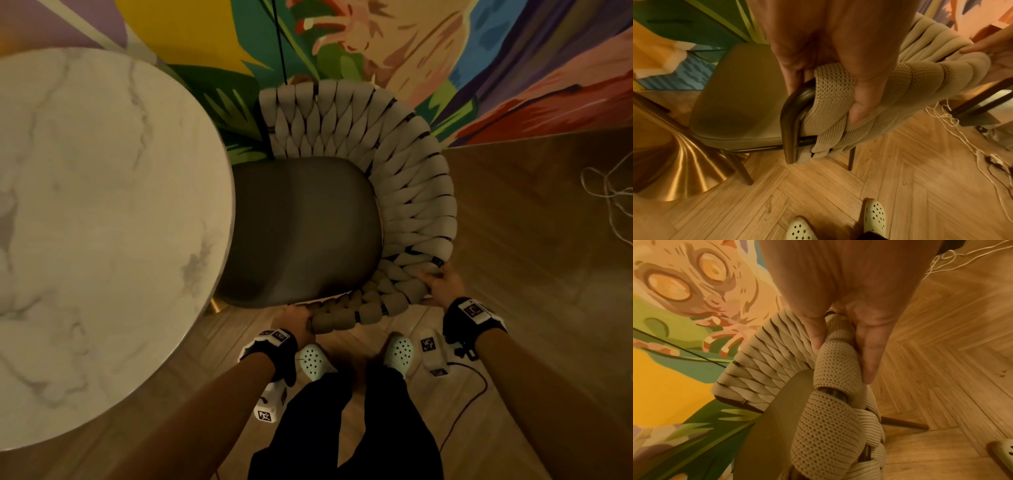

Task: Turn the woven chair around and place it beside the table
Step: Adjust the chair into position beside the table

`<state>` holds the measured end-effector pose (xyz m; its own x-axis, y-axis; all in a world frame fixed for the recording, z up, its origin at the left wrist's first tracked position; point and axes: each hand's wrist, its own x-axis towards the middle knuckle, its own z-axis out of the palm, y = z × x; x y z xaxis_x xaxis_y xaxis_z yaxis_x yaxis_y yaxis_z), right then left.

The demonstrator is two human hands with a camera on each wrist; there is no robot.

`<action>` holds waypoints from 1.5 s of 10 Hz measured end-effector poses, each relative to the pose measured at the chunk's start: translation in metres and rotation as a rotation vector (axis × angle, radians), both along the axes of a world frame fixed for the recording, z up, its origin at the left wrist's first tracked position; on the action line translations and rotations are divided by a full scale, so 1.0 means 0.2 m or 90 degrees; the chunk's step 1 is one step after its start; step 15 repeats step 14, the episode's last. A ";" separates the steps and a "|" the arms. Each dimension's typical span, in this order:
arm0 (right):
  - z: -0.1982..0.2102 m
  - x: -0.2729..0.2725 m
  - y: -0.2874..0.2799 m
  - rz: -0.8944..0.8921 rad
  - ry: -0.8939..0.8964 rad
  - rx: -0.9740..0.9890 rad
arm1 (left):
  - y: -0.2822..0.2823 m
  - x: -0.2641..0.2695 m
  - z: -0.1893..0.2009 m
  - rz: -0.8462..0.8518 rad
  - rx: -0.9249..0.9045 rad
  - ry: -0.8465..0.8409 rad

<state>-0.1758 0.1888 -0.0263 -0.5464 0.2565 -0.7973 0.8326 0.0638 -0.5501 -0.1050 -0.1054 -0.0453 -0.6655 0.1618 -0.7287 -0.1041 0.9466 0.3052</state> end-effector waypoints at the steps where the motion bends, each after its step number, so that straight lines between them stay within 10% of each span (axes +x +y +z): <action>1: -0.02 -0.03 -0.03 0.020 0.008 -0.012 | -0.04 -0.02 0.00 0.006 -0.010 0.011; 10: 0.04 -0.02 -0.14 0.047 -0.026 -0.017 | -0.22 0.01 0.12 0.033 0.019 0.004; 12: 0.08 0.10 -0.13 0.020 0.032 0.009 | -0.31 0.19 0.22 0.251 0.072 0.063; 15: 0.05 0.38 -0.22 0.156 -0.004 0.029 | -0.65 0.73 0.16 0.363 -0.024 -0.191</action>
